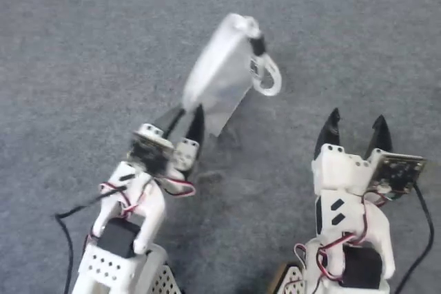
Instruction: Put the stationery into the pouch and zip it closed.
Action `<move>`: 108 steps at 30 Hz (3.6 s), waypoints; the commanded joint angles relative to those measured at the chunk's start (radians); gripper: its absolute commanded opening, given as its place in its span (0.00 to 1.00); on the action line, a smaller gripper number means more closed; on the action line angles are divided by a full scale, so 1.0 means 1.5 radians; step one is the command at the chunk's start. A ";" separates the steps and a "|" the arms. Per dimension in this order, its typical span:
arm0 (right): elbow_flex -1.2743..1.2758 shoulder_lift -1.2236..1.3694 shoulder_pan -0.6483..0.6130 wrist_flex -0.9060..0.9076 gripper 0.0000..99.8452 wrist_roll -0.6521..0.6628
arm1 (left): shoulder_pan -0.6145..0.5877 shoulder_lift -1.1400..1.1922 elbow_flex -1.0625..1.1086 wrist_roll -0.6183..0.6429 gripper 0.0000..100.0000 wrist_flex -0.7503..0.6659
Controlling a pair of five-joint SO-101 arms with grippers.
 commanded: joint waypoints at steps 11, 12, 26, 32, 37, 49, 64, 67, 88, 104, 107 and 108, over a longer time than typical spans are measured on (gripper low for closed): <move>-0.016 -0.005 -0.041 0.001 0.26 0.030 | -0.240 0.000 -0.072 0.228 0.14 -0.008; -0.016 -0.005 -0.041 0.001 0.26 0.030 | -0.250 0.000 -0.074 0.233 0.14 -0.008; -0.006 -0.005 -0.100 -0.006 0.10 0.066 | -0.265 -0.001 -0.078 0.233 0.04 -0.012; 0.000 -0.006 -0.126 -0.006 0.03 0.102 | -0.264 -0.001 -0.087 0.233 0.01 -0.012; 0.009 -0.006 -0.126 -0.006 0.03 0.100 | -0.264 -0.011 -0.088 0.233 0.01 -0.012; 0.009 -0.006 -0.125 -0.006 0.03 0.100 | -0.239 -0.172 -0.028 0.231 0.01 0.005; 0.006 -0.007 -0.091 -0.006 0.01 0.098 | -0.200 -0.182 -0.020 0.230 0.01 0.006; 0.005 -0.008 -0.090 -0.006 0.01 0.098 | -0.193 -0.182 -0.013 0.228 0.01 0.003; -0.041 -0.006 -0.101 0.015 0.01 0.137 | -0.213 -0.182 0.024 0.110 0.09 0.005; 0.209 -0.006 -0.116 0.041 0.01 0.160 | -0.349 -0.182 0.161 0.138 0.17 0.093; 0.288 -0.003 -0.115 -0.013 0.01 0.159 | -0.348 -0.182 0.161 0.138 0.17 0.126; 0.283 -0.006 -0.116 -0.002 0.01 0.159 | -0.348 -0.182 0.161 0.138 0.17 0.133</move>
